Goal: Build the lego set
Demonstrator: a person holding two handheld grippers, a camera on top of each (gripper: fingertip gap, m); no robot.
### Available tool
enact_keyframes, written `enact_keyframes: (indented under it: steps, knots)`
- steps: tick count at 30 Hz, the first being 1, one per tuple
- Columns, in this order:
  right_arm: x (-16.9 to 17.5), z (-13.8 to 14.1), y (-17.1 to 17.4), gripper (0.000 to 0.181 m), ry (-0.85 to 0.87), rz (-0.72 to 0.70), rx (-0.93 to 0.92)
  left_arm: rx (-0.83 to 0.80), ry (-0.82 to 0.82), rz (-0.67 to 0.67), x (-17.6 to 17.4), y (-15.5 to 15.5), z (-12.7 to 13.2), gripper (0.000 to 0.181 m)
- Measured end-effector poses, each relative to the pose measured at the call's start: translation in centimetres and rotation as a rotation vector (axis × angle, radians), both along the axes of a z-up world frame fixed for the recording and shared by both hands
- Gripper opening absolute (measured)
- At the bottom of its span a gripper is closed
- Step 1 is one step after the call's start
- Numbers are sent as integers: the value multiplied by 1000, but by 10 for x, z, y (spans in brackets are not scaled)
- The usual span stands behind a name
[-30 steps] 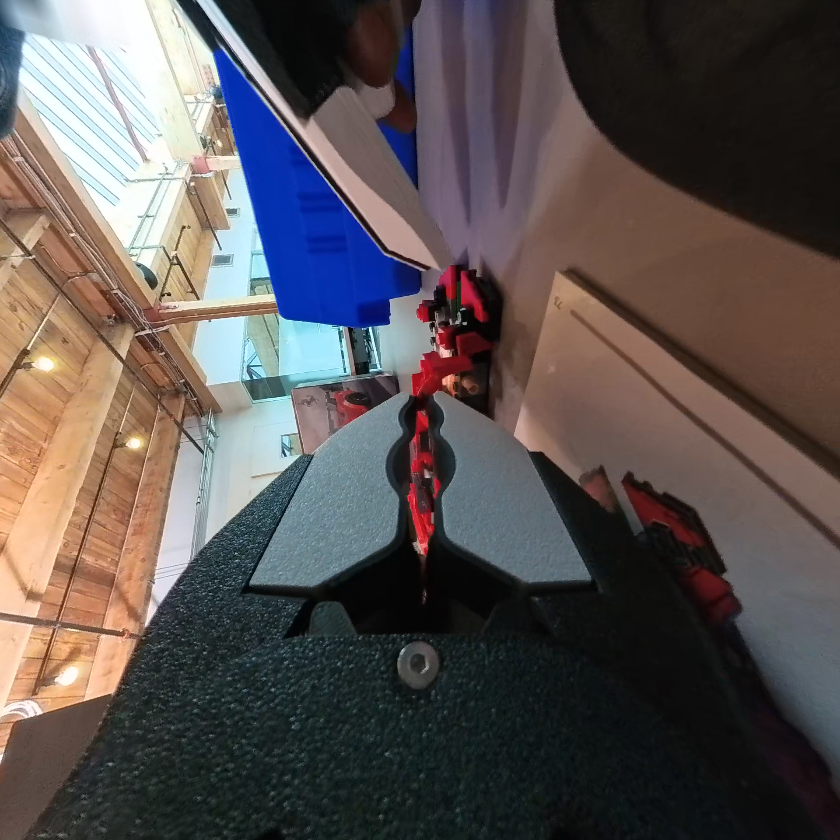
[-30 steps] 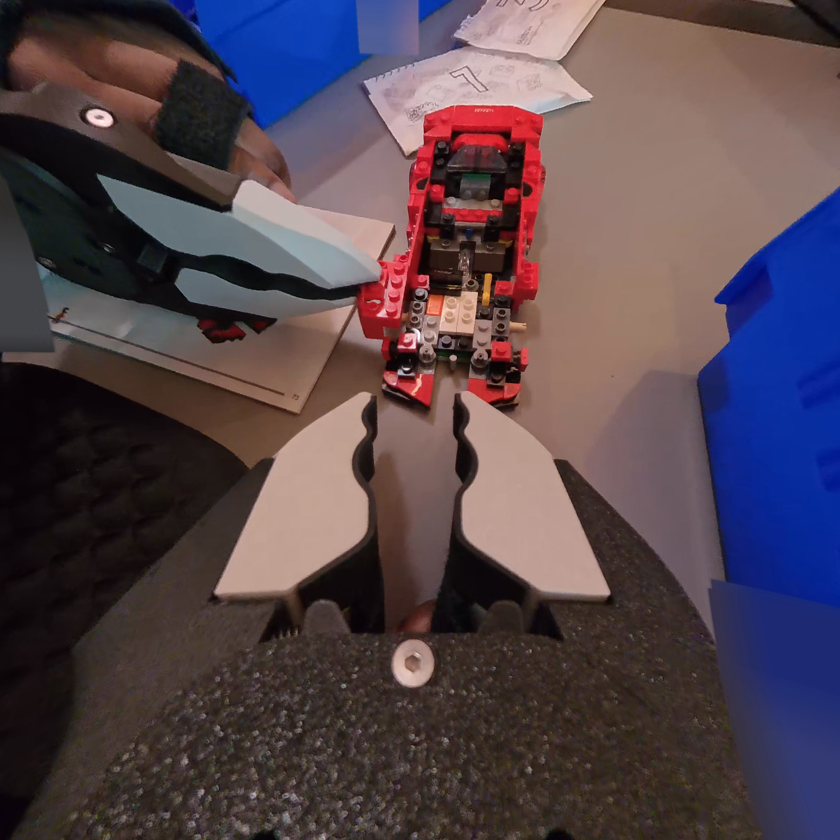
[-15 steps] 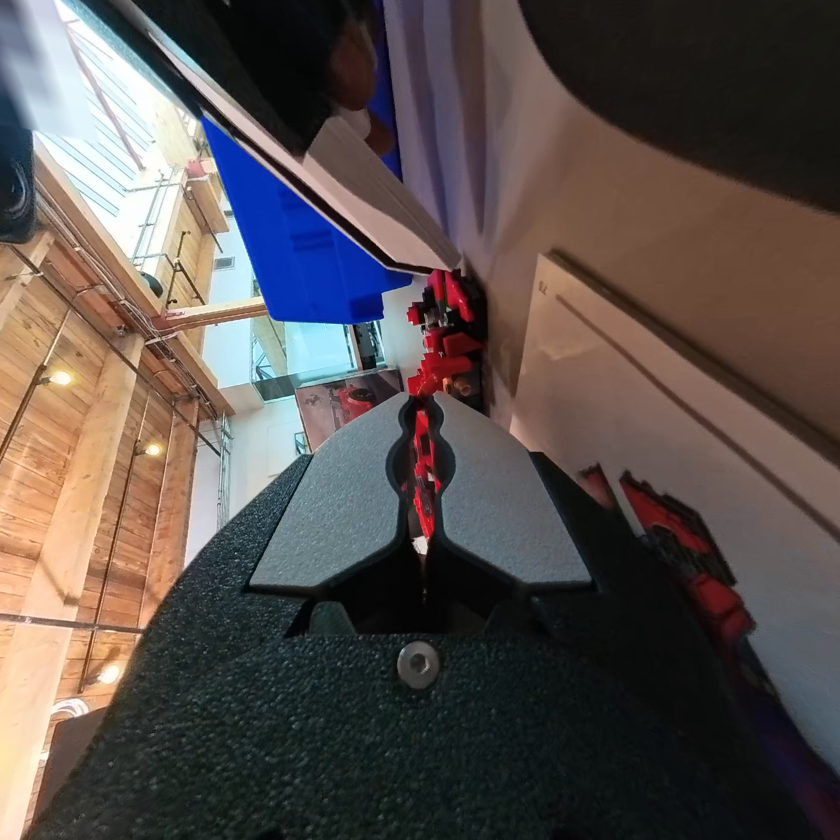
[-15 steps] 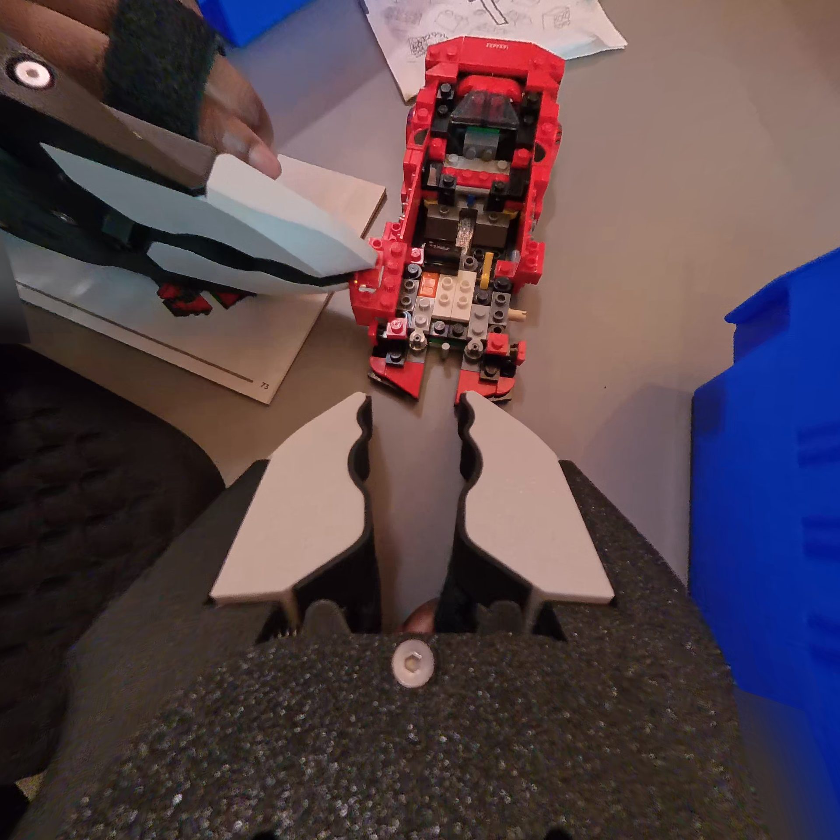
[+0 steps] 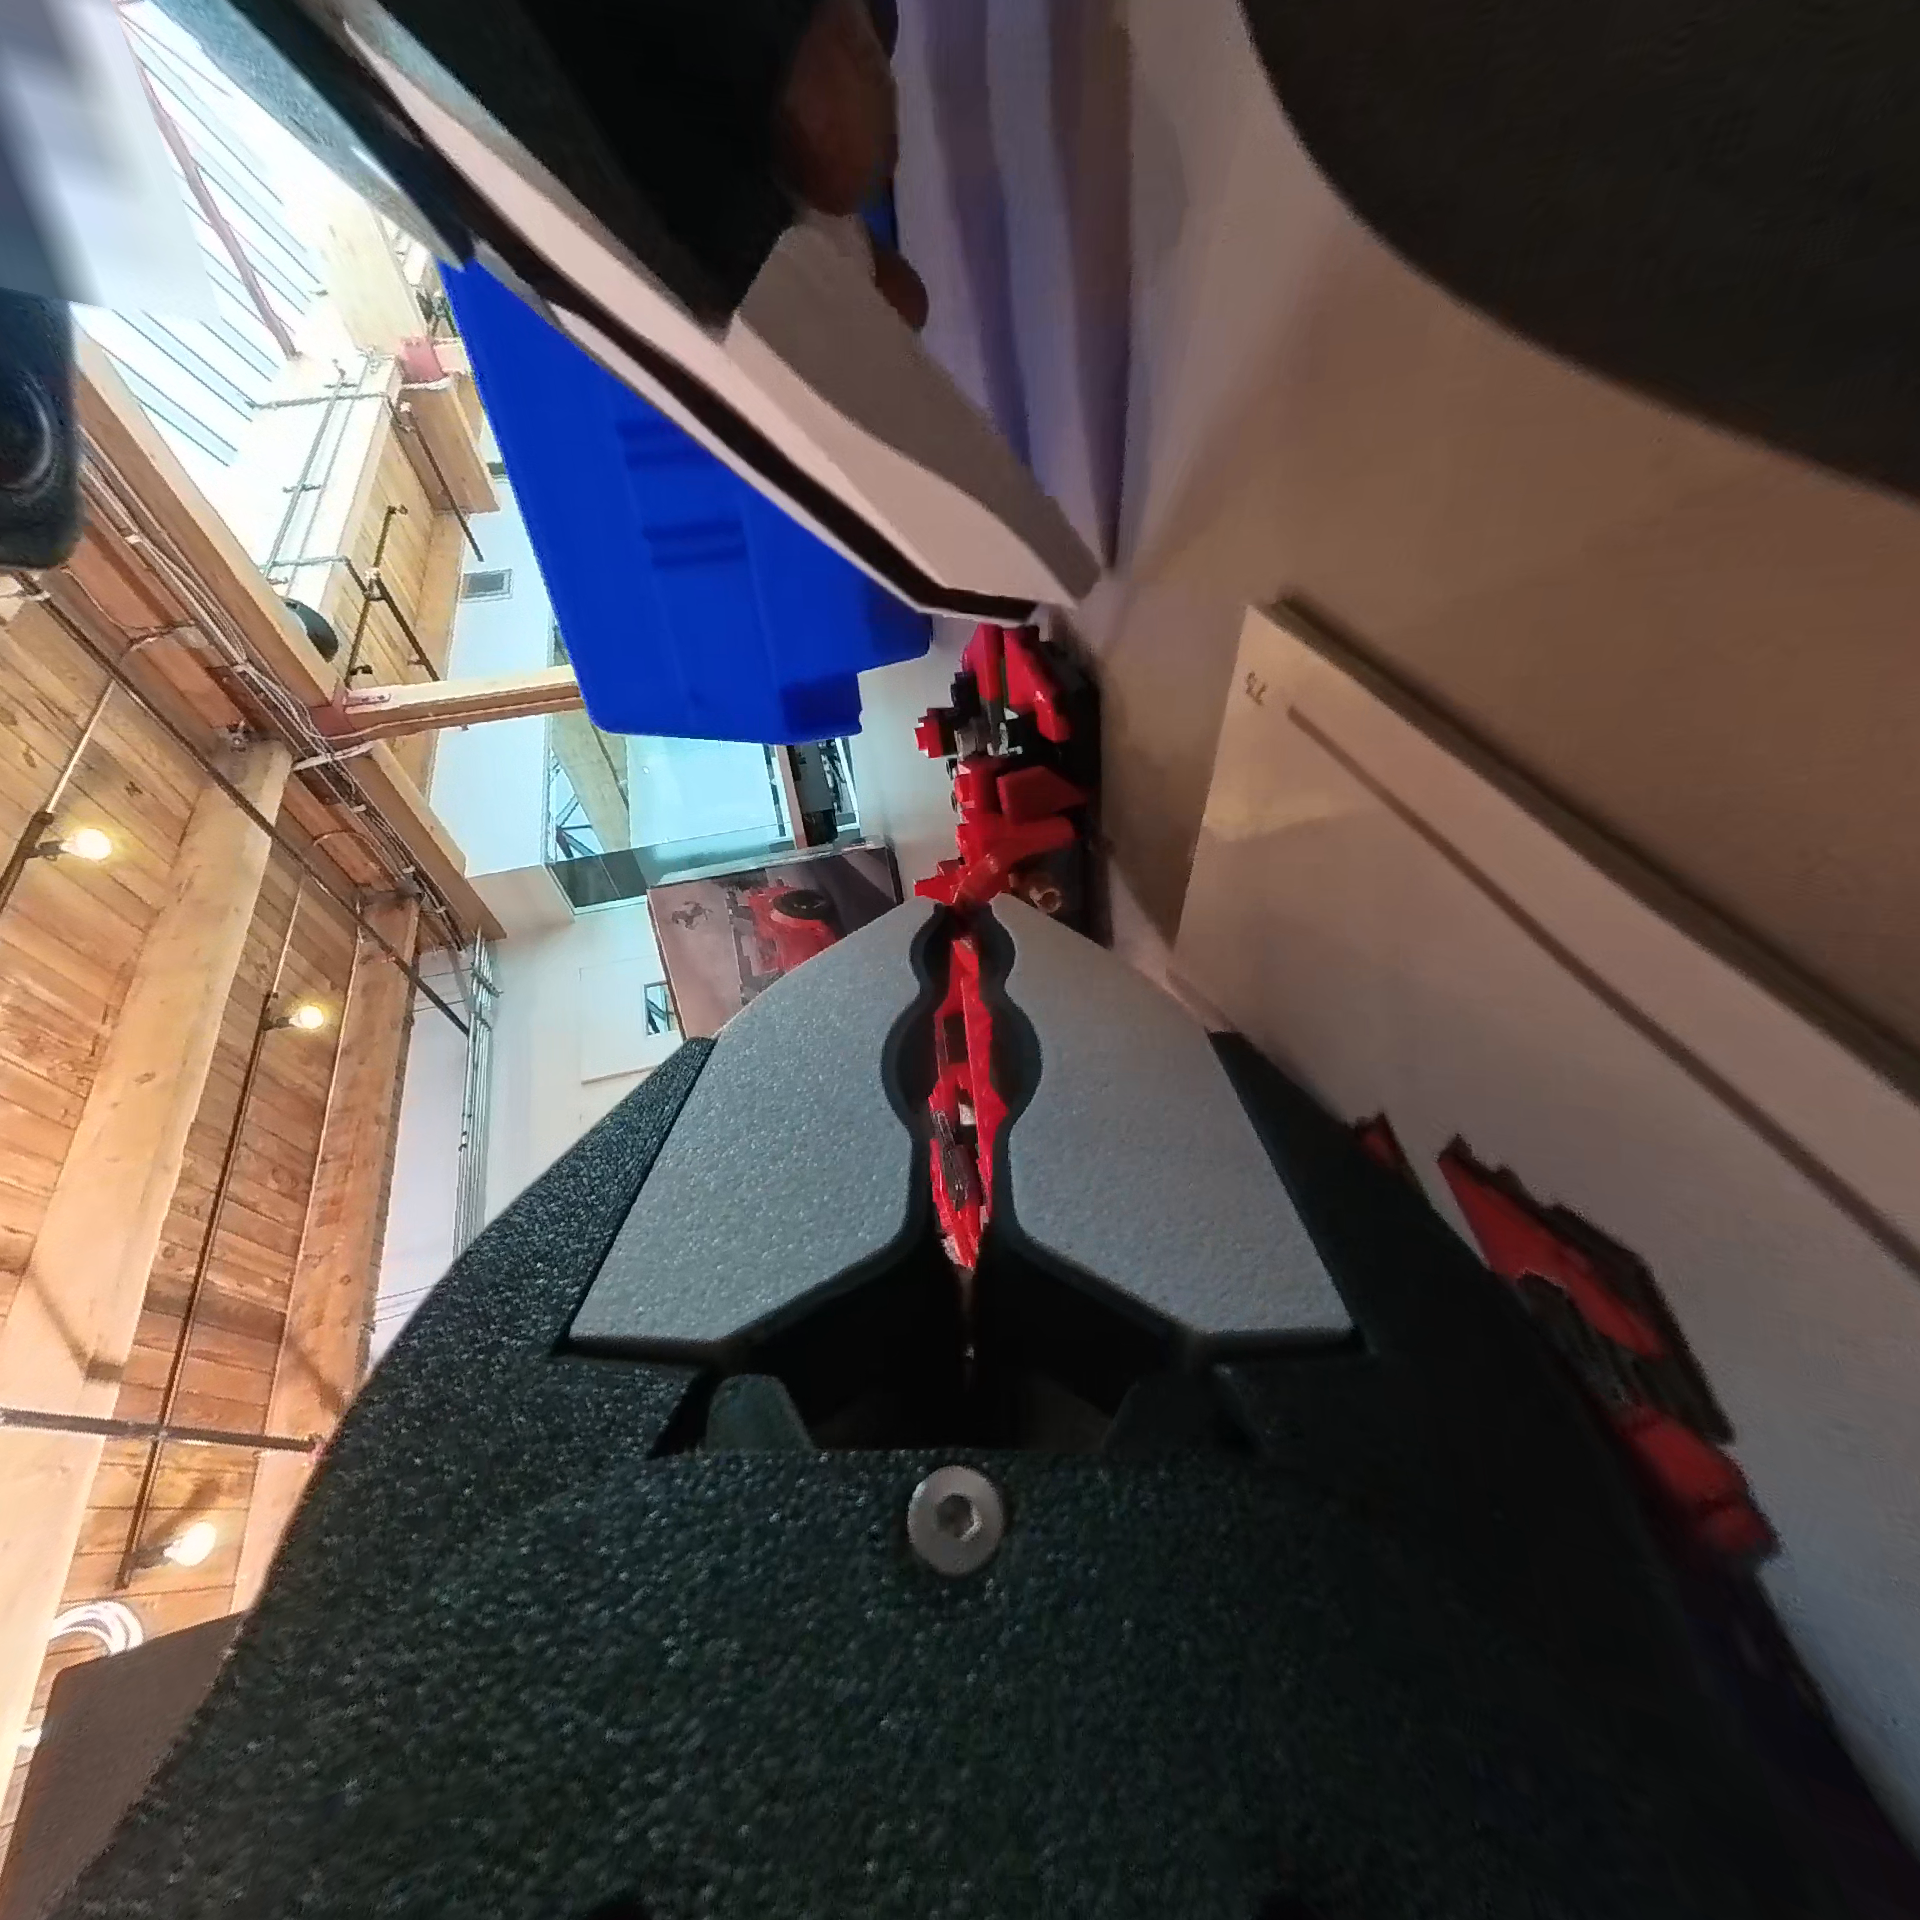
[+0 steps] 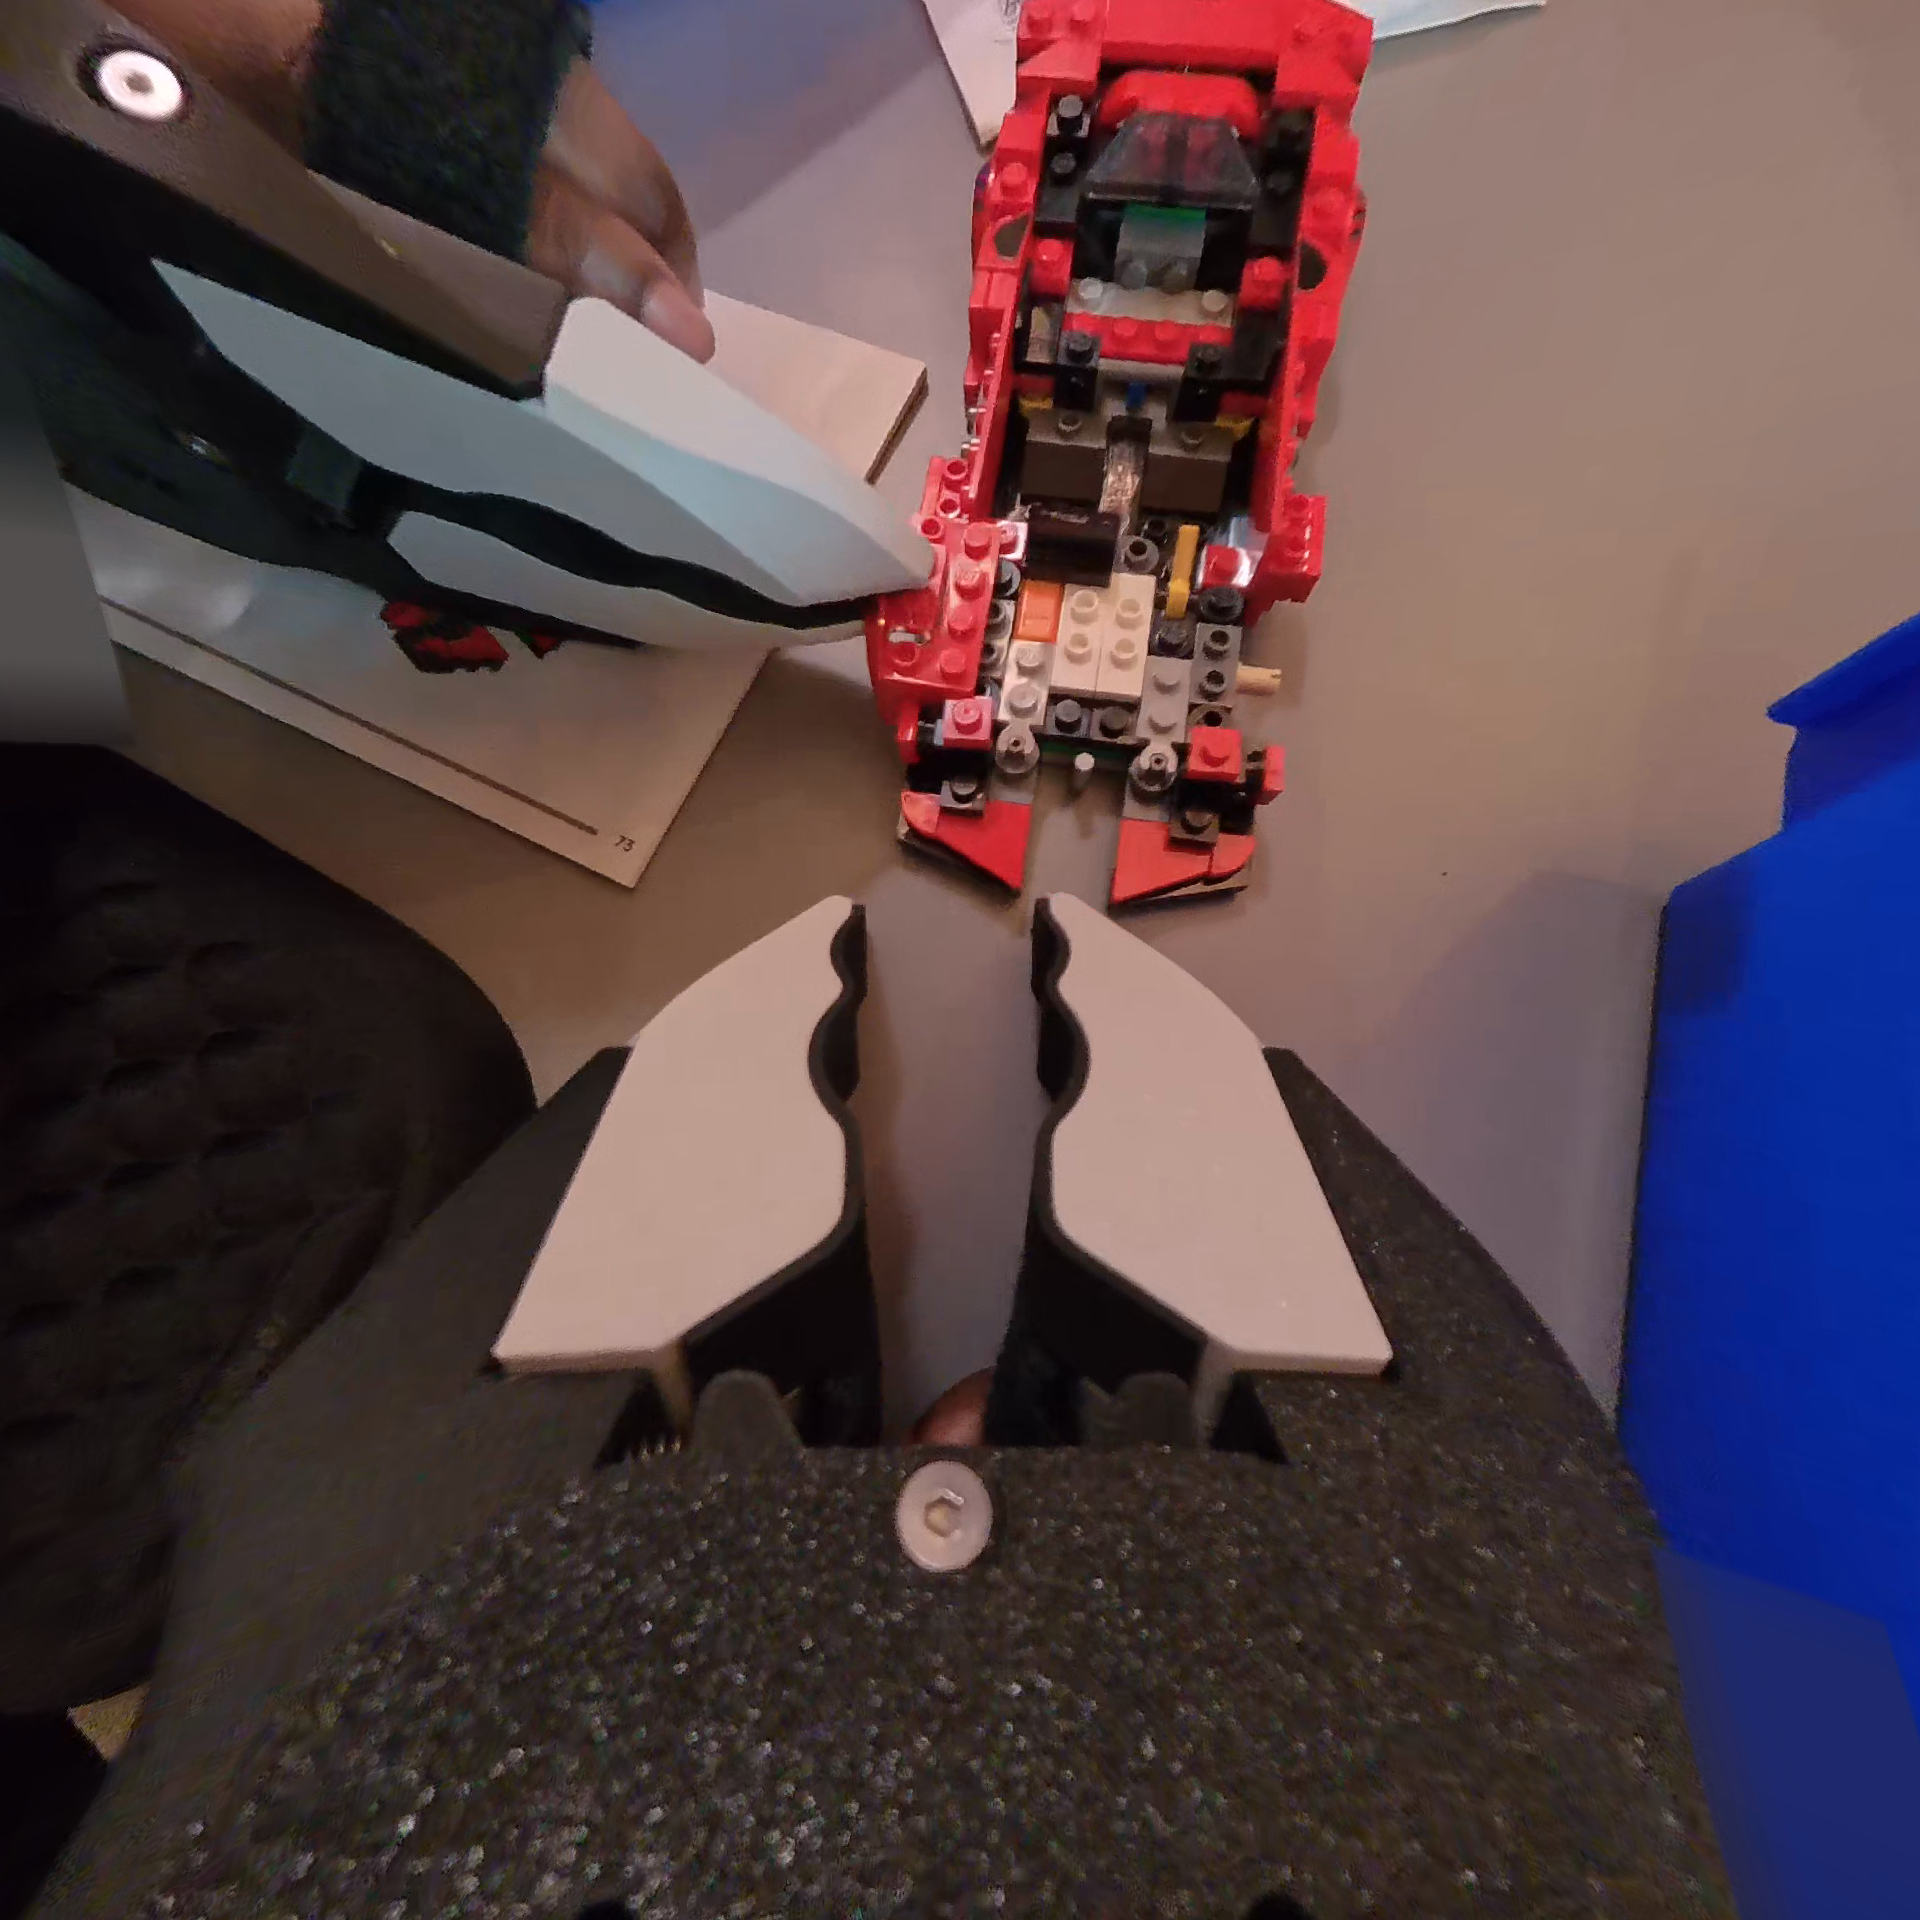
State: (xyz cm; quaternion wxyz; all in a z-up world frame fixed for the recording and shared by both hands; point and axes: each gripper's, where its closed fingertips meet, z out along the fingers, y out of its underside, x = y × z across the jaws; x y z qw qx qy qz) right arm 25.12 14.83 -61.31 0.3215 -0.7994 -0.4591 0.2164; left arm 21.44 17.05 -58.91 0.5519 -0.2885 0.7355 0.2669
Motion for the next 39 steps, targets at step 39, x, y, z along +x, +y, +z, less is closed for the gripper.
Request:
enact_keyframes:
  steps: [39]
  knots:
    - [-15, 41, 22, 0, 37, 151, 103, 15, 66, 13, 6, 7, -2, 5]
